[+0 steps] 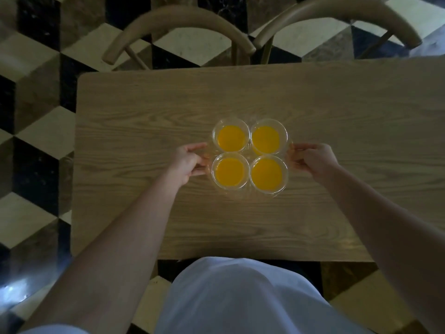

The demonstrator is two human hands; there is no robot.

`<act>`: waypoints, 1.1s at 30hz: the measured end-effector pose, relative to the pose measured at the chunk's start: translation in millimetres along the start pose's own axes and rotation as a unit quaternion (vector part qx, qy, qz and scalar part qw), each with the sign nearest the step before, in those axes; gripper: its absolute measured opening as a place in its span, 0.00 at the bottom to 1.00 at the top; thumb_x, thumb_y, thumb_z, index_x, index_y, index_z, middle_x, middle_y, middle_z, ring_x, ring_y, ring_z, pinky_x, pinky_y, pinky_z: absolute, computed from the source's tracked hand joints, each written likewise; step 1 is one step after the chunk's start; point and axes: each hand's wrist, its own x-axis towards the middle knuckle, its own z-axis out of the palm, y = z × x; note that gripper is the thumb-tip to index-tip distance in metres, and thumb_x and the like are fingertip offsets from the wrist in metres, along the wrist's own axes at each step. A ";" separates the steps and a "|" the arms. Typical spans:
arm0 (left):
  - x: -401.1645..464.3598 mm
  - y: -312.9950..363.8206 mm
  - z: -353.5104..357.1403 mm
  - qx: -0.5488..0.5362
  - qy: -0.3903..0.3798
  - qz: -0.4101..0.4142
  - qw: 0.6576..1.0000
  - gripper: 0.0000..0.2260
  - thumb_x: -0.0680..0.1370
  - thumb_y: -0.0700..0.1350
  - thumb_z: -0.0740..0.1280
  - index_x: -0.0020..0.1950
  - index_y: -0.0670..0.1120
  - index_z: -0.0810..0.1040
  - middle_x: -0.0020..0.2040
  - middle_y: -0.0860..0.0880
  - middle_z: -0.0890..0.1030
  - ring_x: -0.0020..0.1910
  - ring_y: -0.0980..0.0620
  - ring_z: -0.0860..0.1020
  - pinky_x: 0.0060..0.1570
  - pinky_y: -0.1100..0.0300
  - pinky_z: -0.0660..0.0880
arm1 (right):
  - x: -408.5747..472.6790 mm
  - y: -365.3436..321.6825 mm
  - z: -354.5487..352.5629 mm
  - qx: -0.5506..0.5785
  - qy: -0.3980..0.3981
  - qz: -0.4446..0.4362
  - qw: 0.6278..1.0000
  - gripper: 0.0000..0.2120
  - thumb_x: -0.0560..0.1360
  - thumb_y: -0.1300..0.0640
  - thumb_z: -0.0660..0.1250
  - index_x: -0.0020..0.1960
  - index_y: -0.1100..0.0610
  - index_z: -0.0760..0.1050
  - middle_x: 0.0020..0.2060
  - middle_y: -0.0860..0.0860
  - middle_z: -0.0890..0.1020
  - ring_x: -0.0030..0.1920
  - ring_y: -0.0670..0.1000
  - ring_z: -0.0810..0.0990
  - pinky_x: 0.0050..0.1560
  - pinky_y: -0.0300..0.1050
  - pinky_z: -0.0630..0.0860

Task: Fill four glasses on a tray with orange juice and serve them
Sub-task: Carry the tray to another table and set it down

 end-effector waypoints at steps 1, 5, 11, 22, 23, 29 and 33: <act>2.4 -0.3 0.0 0.003 0.002 -0.002 1.000 0.26 0.74 0.23 0.64 0.65 0.46 0.80 0.52 0.41 0.85 0.45 0.45 0.86 0.36 0.52 0.84 | 2.1 0.7 1.0 0.001 -0.001 0.002 1.000 0.17 0.70 0.73 0.71 0.57 0.63 0.84 0.48 0.60 0.87 0.44 0.56 0.86 0.40 0.45 0.85; 11.5 -3.4 1.2 0.015 0.012 -0.010 1.000 0.25 0.74 0.23 0.64 0.63 0.47 0.81 0.49 0.43 0.86 0.44 0.45 0.86 0.39 0.50 0.85 | 11.8 7.5 3.8 -0.008 0.007 0.016 1.000 0.16 0.69 0.72 0.71 0.56 0.61 0.85 0.49 0.60 0.88 0.47 0.58 0.87 0.43 0.47 0.85; 22.5 -4.6 5.4 0.021 0.010 -0.011 1.000 0.24 0.75 0.23 0.64 0.61 0.48 0.81 0.47 0.45 0.86 0.42 0.48 0.86 0.42 0.49 0.84 | 17.5 12.3 3.7 0.003 0.008 0.026 1.000 0.16 0.70 0.73 0.70 0.55 0.62 0.84 0.48 0.60 0.87 0.46 0.55 0.87 0.48 0.50 0.85; 34.6 -9.2 6.9 0.025 0.013 -0.016 0.999 0.24 0.75 0.23 0.65 0.61 0.47 0.82 0.50 0.43 0.86 0.43 0.46 0.87 0.39 0.50 0.84 | 20.4 13.4 4.8 0.024 -0.009 0.036 0.999 0.14 0.71 0.74 0.70 0.54 0.62 0.83 0.48 0.60 0.87 0.45 0.55 0.87 0.39 0.44 0.84; 35.6 -9.0 6.7 0.027 0.012 -0.015 0.999 0.24 0.75 0.23 0.65 0.62 0.47 0.82 0.51 0.43 0.86 0.44 0.46 0.87 0.39 0.50 0.84 | 21.8 14.7 4.8 0.023 -0.010 0.037 0.999 0.15 0.71 0.74 0.70 0.55 0.63 0.83 0.49 0.59 0.87 0.46 0.55 0.87 0.39 0.44 0.84; 38.3 -11.3 7.5 0.021 0.018 -0.021 0.999 0.25 0.74 0.22 0.64 0.63 0.46 0.81 0.52 0.42 0.86 0.46 0.44 0.87 0.41 0.47 0.85 | 29.1 19.6 5.3 0.022 -0.011 0.040 0.999 0.16 0.70 0.72 0.72 0.57 0.63 0.83 0.50 0.59 0.87 0.47 0.54 0.86 0.50 0.51 0.85; 37.8 -15.1 10.0 0.021 0.029 -0.014 0.999 0.26 0.73 0.22 0.63 0.63 0.45 0.81 0.52 0.43 0.86 0.47 0.45 0.87 0.42 0.47 0.85 | 31.1 22.2 5.3 0.033 -0.015 0.042 0.998 0.16 0.70 0.73 0.72 0.55 0.62 0.84 0.50 0.59 0.88 0.48 0.55 0.87 0.44 0.47 0.85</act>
